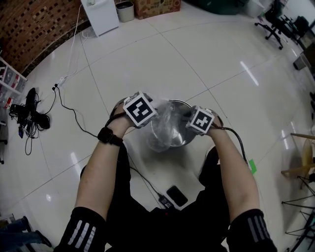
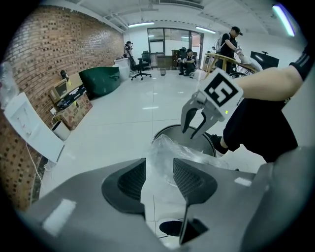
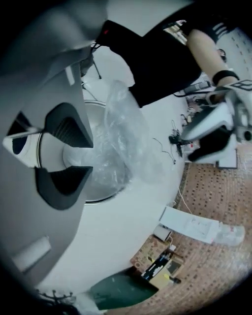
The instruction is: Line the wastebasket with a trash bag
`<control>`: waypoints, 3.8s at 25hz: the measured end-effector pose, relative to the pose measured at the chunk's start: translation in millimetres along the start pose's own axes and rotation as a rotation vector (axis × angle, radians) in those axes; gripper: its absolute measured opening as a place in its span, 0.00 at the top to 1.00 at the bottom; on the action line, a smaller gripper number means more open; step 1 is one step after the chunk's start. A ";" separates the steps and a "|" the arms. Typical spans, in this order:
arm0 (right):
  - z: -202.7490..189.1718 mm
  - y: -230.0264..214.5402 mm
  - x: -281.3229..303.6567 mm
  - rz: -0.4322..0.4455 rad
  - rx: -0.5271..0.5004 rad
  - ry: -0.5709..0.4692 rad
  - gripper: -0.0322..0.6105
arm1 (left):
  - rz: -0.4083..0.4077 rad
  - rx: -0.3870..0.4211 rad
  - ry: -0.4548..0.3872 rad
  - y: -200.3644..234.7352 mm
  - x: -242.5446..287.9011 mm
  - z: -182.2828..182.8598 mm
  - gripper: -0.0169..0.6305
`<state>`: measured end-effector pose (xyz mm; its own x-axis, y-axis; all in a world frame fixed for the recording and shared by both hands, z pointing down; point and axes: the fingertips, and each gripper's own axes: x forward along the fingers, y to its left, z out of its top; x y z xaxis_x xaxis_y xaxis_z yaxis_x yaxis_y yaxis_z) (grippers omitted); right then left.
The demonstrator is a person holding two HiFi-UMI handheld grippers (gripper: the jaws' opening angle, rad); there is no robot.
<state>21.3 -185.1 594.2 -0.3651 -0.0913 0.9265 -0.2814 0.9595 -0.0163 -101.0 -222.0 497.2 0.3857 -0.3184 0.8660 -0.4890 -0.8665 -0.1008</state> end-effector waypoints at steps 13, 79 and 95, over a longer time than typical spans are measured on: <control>68.9 18.0 -2.1 0.266 0.526 -0.388 0.65 | -0.025 0.038 -0.024 -10.9 1.2 4.6 0.71; -97.0 -90.6 -19.0 -0.228 0.444 -0.034 0.94 | 0.158 -0.067 0.153 68.1 122.2 -59.0 0.98; -140.7 -79.0 59.4 -0.120 0.415 0.097 0.94 | 0.016 -0.193 0.254 52.5 186.8 -117.7 0.98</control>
<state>146.6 -228.9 703.5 -0.2286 -0.1509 0.9617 -0.6566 0.7533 -0.0379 -146.7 -281.6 711.4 0.1810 -0.2036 0.9622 -0.6424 -0.7653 -0.0411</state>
